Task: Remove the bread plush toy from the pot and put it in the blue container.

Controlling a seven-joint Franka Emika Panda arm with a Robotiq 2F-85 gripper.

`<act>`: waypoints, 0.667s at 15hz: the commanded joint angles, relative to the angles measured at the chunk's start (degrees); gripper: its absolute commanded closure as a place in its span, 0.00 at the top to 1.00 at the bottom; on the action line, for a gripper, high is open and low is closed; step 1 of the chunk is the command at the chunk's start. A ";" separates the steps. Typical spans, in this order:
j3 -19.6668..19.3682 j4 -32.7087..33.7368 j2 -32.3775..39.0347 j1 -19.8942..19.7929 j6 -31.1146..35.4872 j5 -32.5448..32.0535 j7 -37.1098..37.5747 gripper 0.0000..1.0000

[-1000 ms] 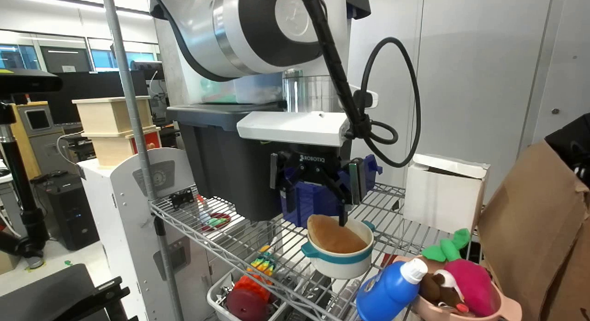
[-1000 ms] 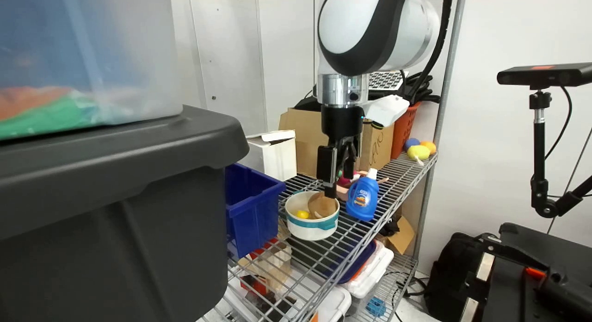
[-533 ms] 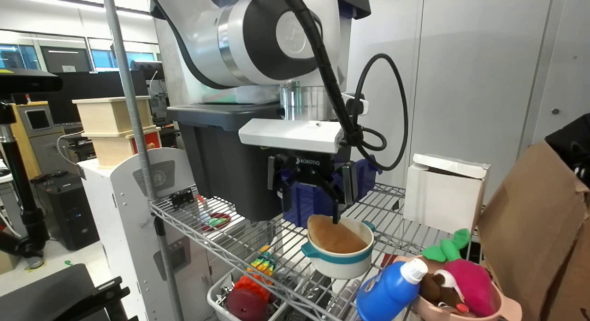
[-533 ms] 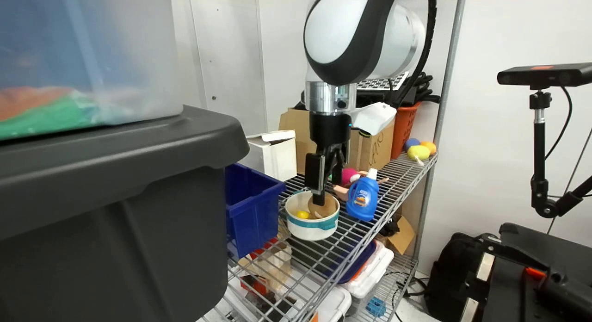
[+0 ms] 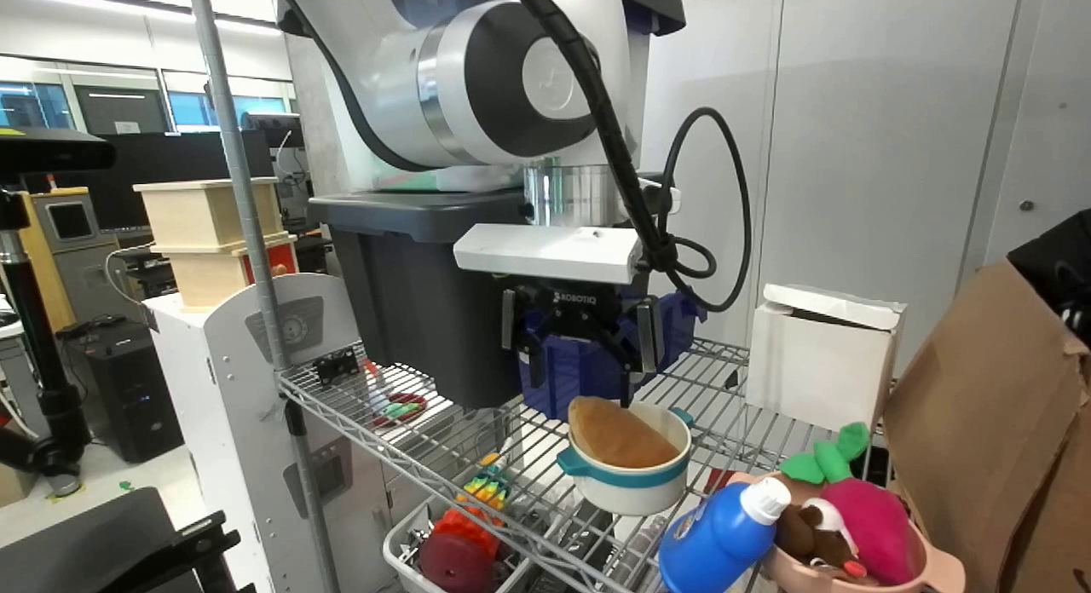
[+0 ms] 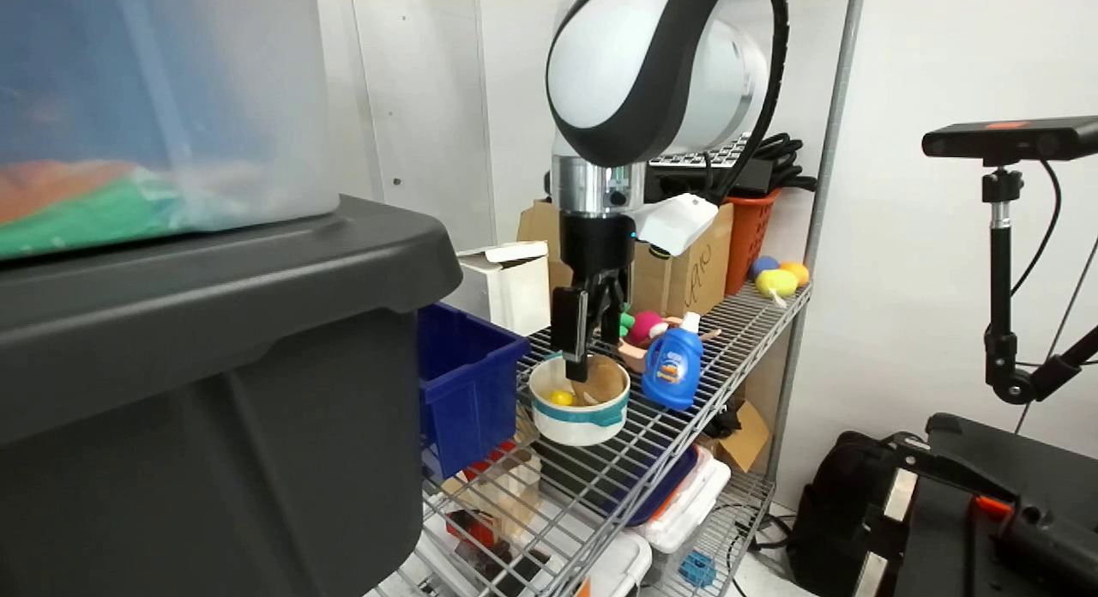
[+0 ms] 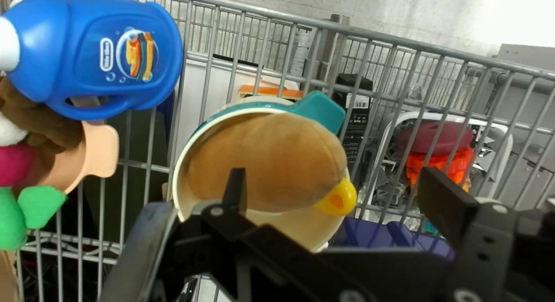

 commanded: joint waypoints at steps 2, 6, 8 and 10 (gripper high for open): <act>0.41 2.17 1.65 -1.08 0.50 -1.03 -0.97 1.00; 0.17 1.65 2.13 -0.94 1.04 -1.44 -0.71 1.00; 0.02 1.89 2.68 -1.08 0.99 -1.53 -0.68 1.00; -0.21 2.44 3.35 -1.33 0.62 -1.54 -0.63 0.91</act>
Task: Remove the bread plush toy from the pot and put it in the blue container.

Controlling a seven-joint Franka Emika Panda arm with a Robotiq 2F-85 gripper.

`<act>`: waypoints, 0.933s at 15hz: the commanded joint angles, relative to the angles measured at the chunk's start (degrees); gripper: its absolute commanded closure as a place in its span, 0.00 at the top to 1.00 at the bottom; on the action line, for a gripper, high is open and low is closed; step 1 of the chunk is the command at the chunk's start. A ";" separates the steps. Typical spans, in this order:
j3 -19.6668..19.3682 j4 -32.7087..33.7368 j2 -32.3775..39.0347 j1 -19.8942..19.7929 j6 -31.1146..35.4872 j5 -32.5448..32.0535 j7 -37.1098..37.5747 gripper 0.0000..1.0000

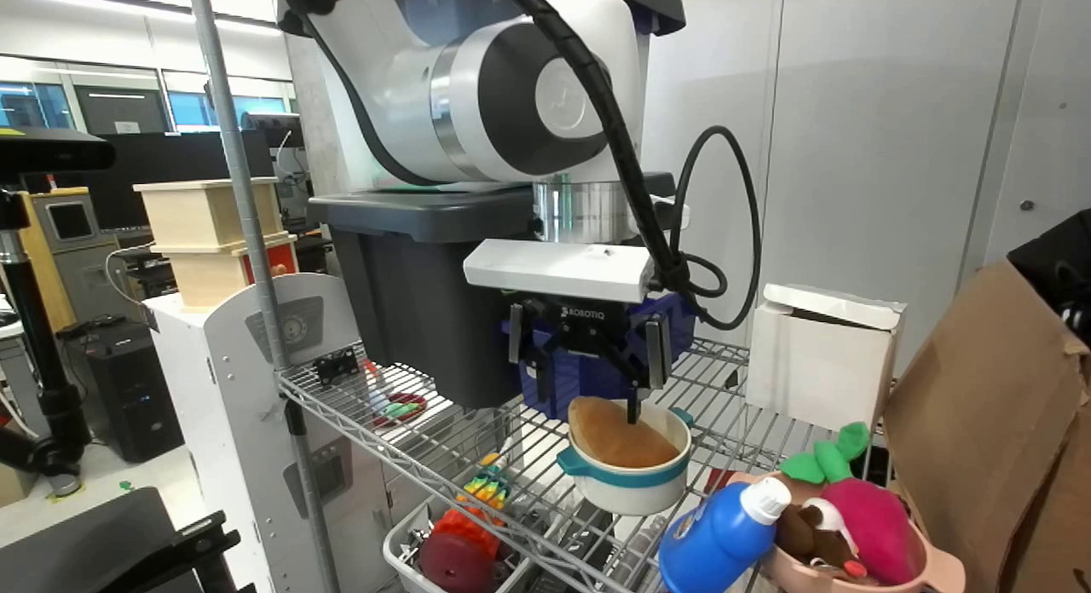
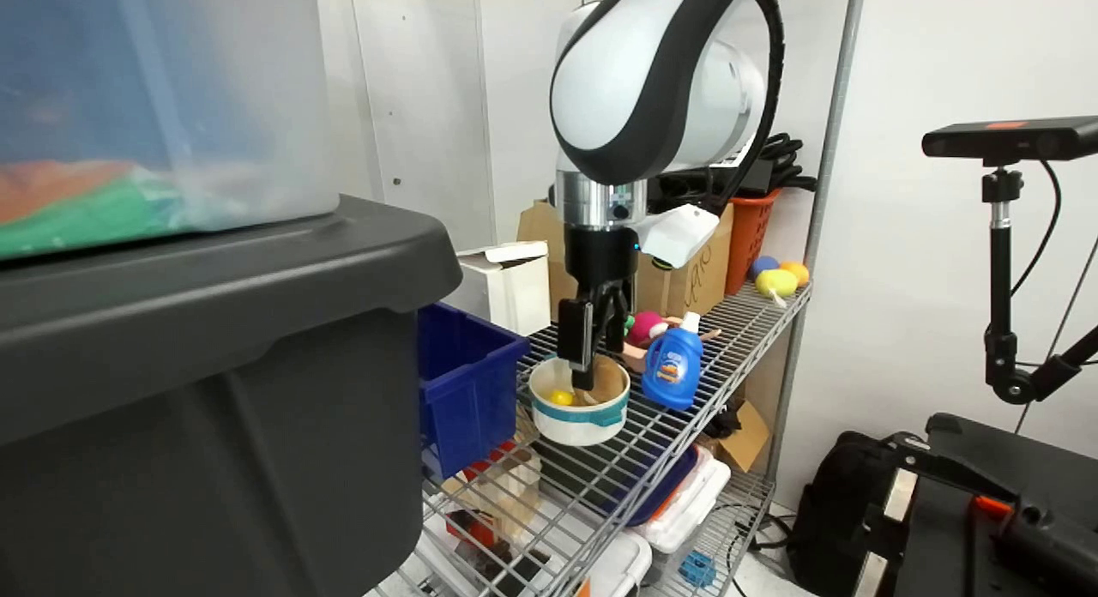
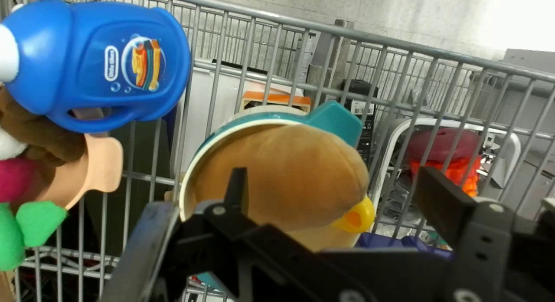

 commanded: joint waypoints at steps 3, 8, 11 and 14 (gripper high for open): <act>-0.33 1.91 2.00 -1.04 0.52 -1.51 -0.18 0.62; 0.03 1.95 1.68 -1.38 0.45 -1.41 -0.44 0.23; 0.09 1.79 1.41 -1.36 0.42 -1.28 -0.30 0.02; -0.38 1.28 0.57 -0.94 0.48 -1.66 0.54 0.01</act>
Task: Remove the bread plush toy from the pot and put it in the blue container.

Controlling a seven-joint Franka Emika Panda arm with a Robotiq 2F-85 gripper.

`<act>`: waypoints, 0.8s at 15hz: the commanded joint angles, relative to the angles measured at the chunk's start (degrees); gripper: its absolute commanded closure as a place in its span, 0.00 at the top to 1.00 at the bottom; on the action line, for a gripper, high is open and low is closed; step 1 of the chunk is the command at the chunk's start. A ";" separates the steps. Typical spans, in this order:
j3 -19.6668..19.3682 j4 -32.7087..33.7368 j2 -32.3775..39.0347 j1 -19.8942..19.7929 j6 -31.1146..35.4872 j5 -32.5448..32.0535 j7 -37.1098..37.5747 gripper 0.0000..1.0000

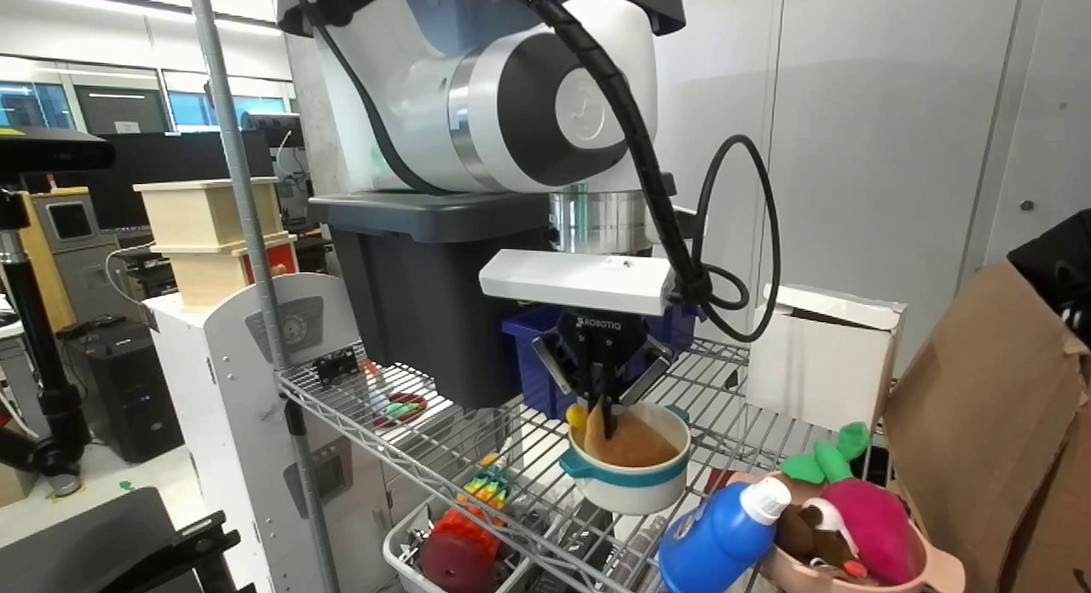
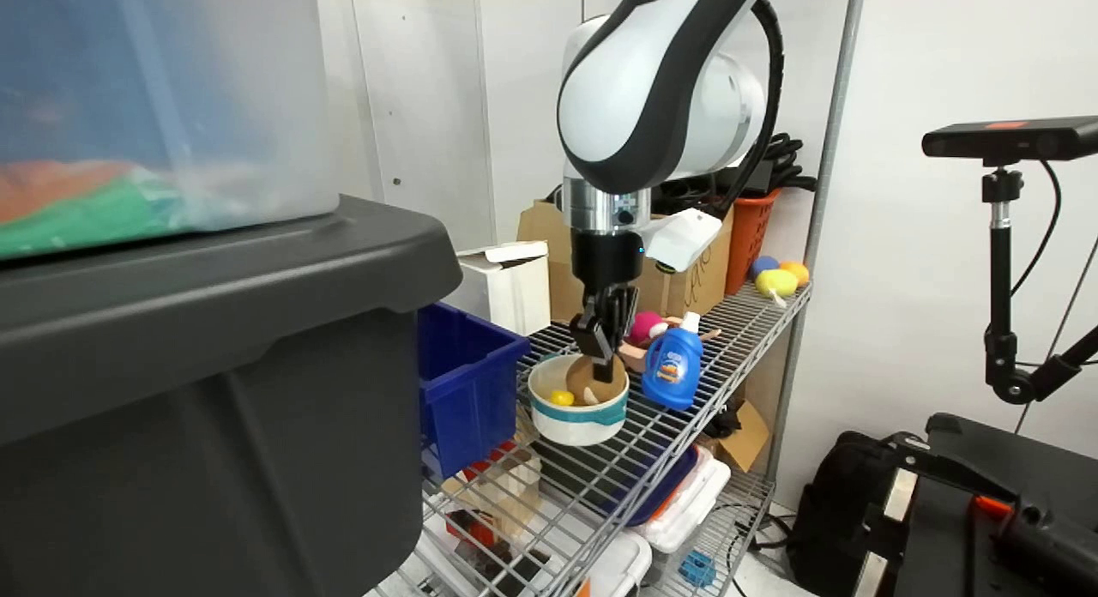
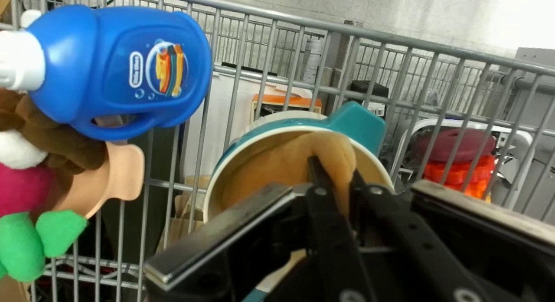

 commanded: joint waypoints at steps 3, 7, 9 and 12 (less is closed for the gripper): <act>-0.42 -0.04 -1.51 -0.08 -0.16 -1.23 1.17 0.02; -0.64 -1.28 -4.71 -0.39 -0.79 -0.76 1.61 0.02; -0.61 -2.14 -7.00 -0.43 -0.80 -0.69 1.58 0.02; -0.38 -3.62 -10.66 -0.44 -0.72 -0.52 1.23 0.02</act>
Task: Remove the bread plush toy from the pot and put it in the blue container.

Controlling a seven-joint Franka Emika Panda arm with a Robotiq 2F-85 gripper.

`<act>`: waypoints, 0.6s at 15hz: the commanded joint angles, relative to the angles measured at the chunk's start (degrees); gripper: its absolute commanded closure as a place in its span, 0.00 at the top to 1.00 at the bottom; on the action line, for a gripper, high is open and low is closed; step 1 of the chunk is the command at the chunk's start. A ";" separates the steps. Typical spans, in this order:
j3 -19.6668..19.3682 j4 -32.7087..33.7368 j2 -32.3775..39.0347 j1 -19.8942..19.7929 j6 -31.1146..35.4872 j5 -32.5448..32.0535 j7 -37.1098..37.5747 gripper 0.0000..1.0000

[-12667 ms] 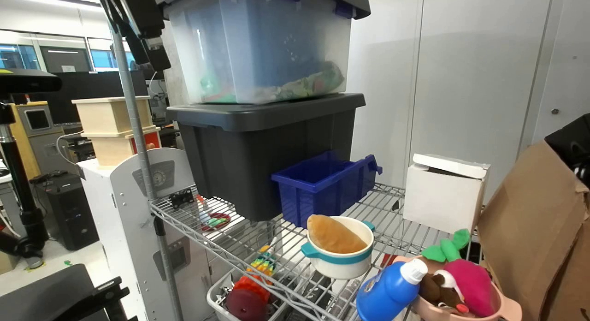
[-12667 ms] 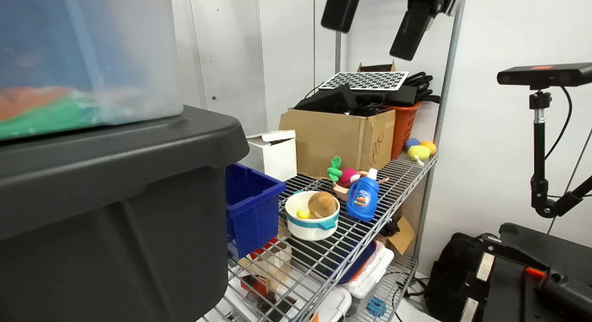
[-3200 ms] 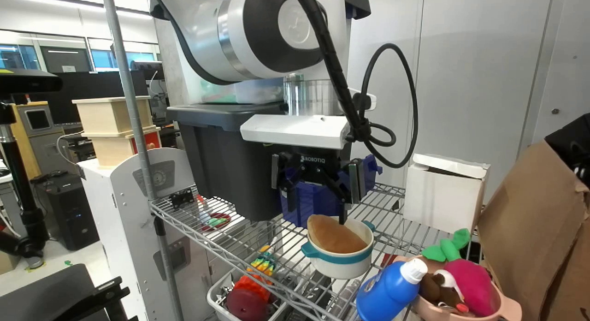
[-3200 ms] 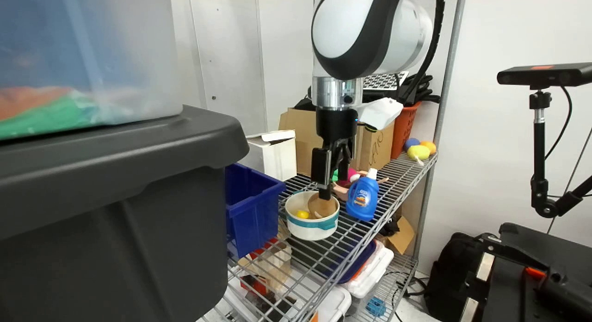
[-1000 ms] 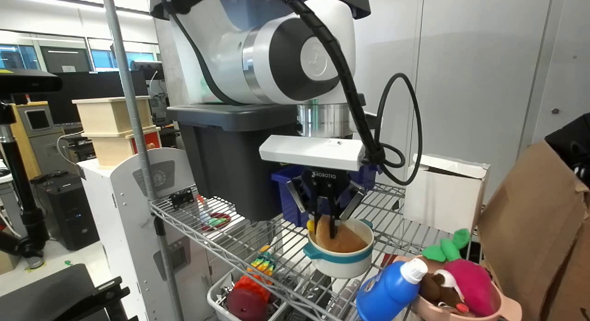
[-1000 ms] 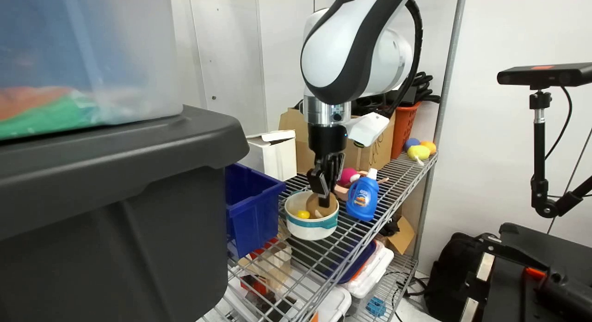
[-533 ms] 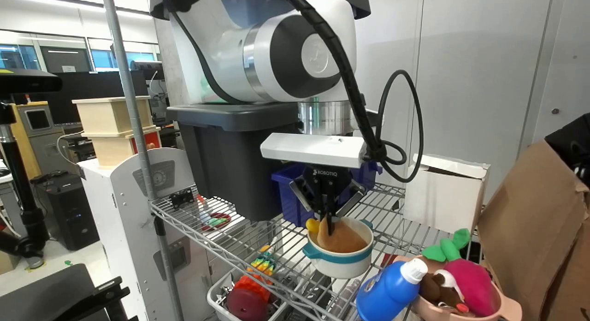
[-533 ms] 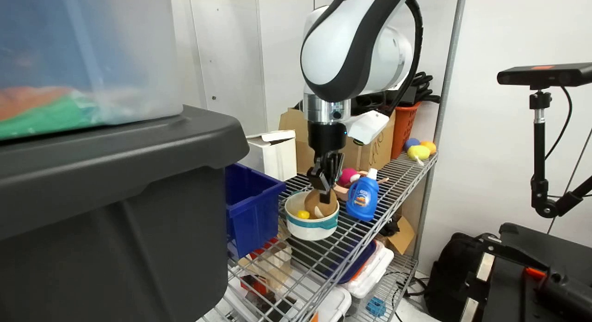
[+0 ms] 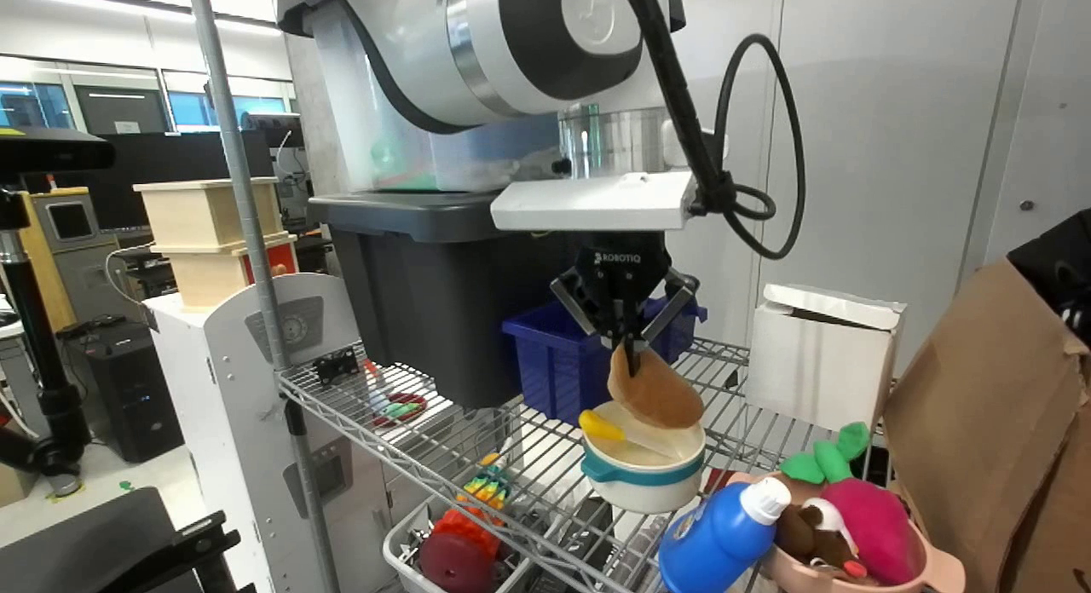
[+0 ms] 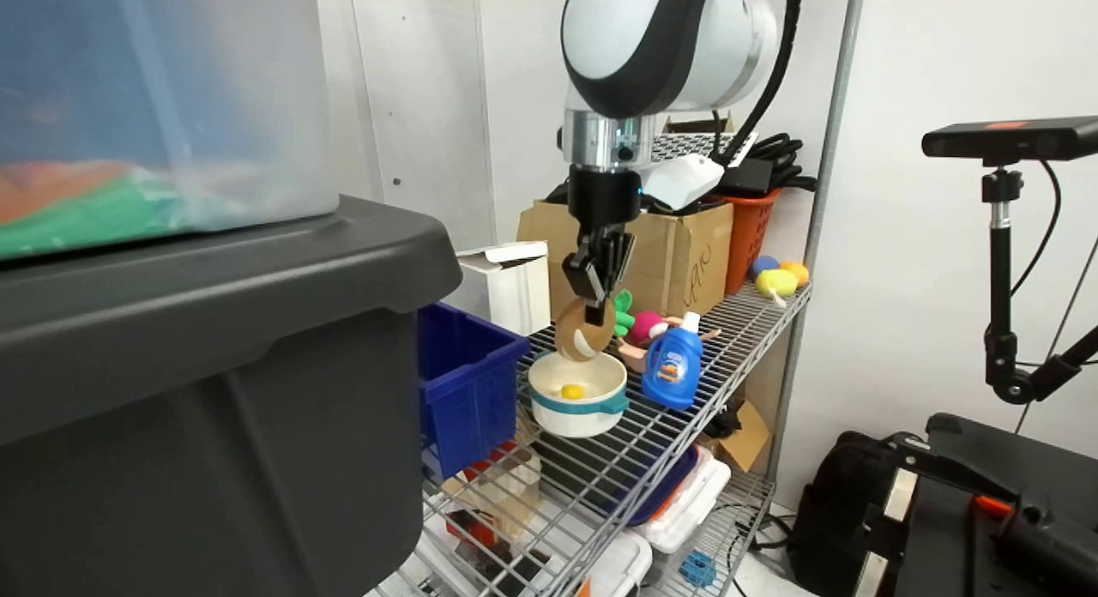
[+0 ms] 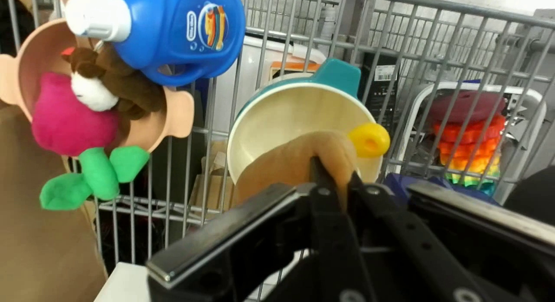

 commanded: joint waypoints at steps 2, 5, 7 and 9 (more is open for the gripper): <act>0.52 -3.73 -7.17 -0.43 -0.75 -0.27 0.13 0.02; 0.92 -4.42 -9.51 -0.31 -1.00 0.23 -0.12 0.02; 1.42 -4.94 -10.52 0.04 -1.11 0.58 -0.06 0.02; 1.99 -5.49 -11.26 0.54 -0.74 0.47 -0.07 0.02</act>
